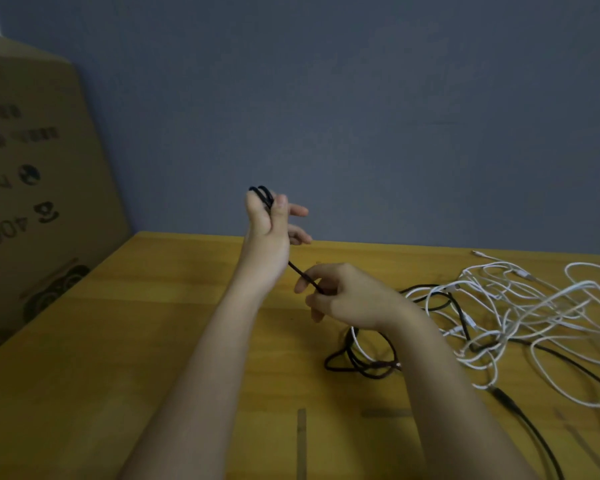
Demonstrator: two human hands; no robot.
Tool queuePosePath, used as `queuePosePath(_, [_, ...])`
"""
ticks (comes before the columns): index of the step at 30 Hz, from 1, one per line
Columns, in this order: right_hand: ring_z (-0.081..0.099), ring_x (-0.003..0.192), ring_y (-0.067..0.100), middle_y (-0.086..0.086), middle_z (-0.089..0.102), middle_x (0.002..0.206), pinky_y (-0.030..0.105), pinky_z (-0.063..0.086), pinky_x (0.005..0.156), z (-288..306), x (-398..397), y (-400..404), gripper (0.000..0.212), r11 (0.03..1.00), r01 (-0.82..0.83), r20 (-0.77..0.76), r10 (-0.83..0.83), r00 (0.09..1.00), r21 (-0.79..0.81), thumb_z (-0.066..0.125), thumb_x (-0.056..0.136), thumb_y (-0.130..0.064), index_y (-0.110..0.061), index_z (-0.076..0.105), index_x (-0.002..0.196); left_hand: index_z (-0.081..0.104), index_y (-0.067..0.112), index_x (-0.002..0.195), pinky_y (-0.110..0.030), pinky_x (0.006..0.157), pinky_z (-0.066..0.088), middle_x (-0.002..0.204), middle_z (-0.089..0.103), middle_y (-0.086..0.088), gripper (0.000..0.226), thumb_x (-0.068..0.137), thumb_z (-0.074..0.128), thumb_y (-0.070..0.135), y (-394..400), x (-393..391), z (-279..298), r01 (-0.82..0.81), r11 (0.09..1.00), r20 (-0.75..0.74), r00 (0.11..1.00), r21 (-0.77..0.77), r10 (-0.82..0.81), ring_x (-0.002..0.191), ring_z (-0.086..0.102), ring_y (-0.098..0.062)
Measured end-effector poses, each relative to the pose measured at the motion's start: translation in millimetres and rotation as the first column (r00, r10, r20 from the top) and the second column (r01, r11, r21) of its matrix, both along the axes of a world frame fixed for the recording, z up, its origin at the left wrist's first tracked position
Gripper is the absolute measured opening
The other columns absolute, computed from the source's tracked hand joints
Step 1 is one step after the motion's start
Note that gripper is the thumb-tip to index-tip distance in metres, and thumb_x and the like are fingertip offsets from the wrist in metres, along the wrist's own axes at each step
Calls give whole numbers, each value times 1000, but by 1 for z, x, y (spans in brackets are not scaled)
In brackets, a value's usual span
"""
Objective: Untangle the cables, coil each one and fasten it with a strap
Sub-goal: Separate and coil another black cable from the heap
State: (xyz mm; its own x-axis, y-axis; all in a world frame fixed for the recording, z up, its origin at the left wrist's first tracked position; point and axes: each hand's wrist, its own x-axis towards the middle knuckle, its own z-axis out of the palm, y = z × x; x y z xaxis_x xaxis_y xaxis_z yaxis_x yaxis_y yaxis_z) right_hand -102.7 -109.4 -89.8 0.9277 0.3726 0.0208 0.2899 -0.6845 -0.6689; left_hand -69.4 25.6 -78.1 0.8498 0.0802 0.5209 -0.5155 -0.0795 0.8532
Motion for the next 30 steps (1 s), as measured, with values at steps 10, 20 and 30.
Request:
queuePosePath(10, [52,70,4,-7,61,77,22,38,67,14,6,-13,20,991,57,504,-111,856,120,54,95,-12,-19,72,102,33,17,93,-37,65,45,74,56,6,23,103,31,38,12,-1,-4,18,890,-3,1000,455,-19,53,50,-9])
queuePosePath(20, [46,82,18,-5,53,82,32,34,69,-3,18,-27,28,917,399,729,-290,621,25,59,89,-45,-17,65,88,58,19,75,-28,56,26,46,41,15,34,95,48,44,4,-7,0,290,750,-202,957,594,-210,47,34,-2])
queuePosePath(30, [59,67,7,-12,65,86,27,51,69,12,9,-36,16,954,141,261,-211,942,266,64,90,-13,-26,69,98,58,18,78,-13,43,25,45,33,14,26,97,49,32,15,-6,3,232,884,-178,969,406,-173,40,31,-1])
